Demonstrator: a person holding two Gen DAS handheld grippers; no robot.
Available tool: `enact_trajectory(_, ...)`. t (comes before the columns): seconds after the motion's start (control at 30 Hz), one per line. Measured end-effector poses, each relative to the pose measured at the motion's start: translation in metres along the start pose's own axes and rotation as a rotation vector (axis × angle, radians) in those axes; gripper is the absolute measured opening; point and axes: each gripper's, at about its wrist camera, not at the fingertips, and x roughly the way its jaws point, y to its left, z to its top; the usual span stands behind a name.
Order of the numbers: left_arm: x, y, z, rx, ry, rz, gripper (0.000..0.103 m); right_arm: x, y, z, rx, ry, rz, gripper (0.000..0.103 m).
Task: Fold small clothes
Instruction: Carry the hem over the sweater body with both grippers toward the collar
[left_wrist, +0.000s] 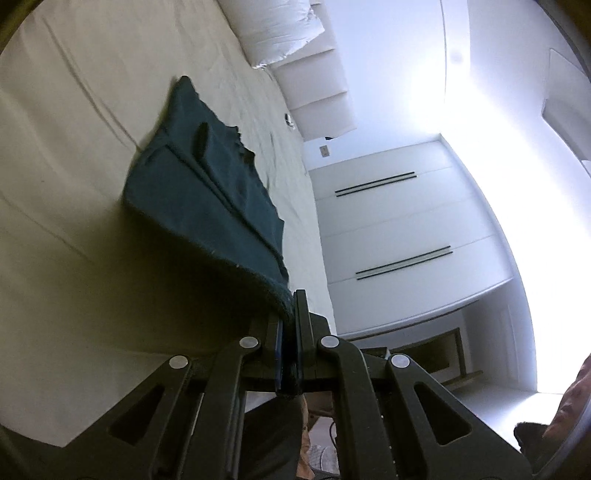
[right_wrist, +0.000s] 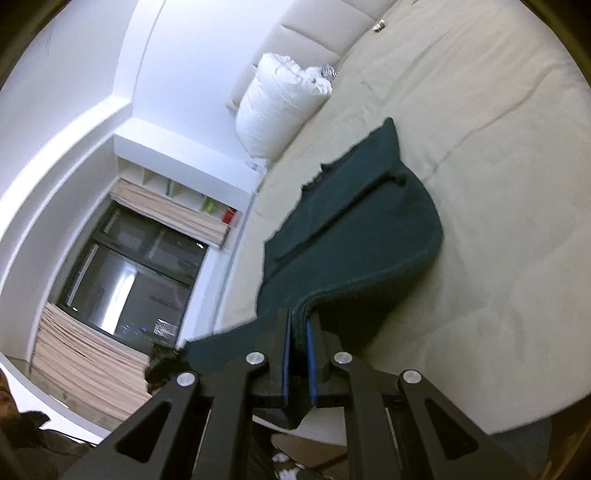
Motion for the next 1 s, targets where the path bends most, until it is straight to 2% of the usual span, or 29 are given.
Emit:
enact_trajectory(0.2,-0.003,-0.002,0.024,0.016,-0.031,-0.014,0.003,0.013,0.007,0.031,0.002,-0.047,0.000,0.009)
enact_trajectory(0.37,0.017,-0.019,0.064,0.064,-0.047,-0.012,0.003,0.044,0.016,0.077,-0.021,-0.068,-0.031,0.009)
enact_trajectory(0.47,0.040,-0.017,0.099,0.057,-0.063,0.008,0.003,0.064,0.014,0.104,-0.022,-0.075,-0.052,0.009)
enact_trajectory(0.7,0.086,0.010,0.193,-0.022,-0.151,0.056,0.003,0.110,-0.012,0.174,0.048,-0.125,-0.134,0.009)
enact_trajectory(0.87,0.120,0.038,0.247,-0.079,-0.165,0.113,0.003,0.141,-0.039,0.218,0.093,-0.143,-0.213,0.009)
enact_trajectory(1.0,0.150,0.075,0.275,-0.121,-0.156,0.179,0.003,0.173,-0.060,0.233,0.107,-0.111,-0.299,0.009)
